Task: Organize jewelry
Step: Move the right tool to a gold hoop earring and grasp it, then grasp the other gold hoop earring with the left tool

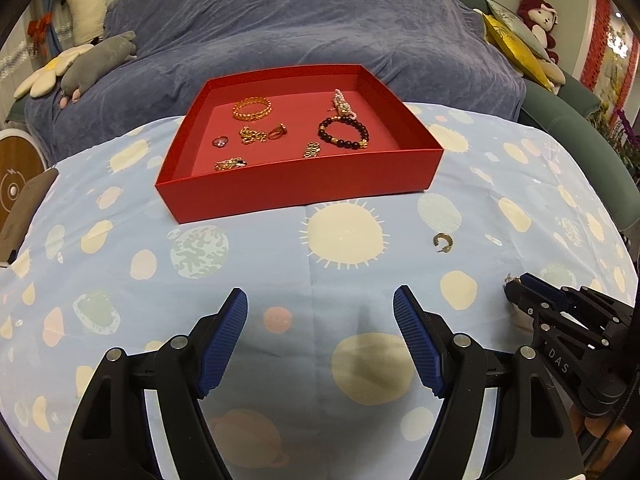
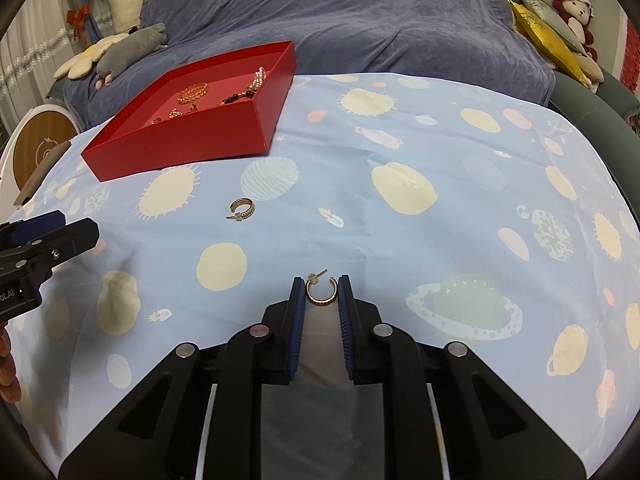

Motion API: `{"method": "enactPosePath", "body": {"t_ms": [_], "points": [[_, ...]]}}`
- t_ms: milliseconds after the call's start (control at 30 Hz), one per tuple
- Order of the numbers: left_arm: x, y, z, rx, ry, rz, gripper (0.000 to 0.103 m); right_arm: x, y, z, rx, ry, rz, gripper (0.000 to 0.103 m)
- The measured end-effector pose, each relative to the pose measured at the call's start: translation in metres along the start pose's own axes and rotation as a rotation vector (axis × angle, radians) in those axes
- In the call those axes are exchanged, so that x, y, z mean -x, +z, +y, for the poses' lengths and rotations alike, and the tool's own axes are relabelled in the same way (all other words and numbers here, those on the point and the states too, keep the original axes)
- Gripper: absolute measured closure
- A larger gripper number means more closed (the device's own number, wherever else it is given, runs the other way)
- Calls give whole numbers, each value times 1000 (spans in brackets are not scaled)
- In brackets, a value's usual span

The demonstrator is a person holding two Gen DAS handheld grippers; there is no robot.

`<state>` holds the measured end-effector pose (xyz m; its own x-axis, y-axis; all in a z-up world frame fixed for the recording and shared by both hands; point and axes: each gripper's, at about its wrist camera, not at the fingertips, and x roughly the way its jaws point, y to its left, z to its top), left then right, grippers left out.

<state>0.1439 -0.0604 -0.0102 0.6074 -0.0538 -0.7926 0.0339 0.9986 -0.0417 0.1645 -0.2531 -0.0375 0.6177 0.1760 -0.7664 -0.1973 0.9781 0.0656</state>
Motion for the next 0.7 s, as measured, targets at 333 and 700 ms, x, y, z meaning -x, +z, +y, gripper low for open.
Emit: {"method": "enactPosePath", "body": {"t_ms": [333, 700], "points": [[-31, 15, -58, -87, -42, -5, 30, 16, -1, -23, -69, 32, -5, 87], [-72, 26, -85, -87, -66, 27, 59, 14, 1, -33, -94, 40, 0, 87]]}}
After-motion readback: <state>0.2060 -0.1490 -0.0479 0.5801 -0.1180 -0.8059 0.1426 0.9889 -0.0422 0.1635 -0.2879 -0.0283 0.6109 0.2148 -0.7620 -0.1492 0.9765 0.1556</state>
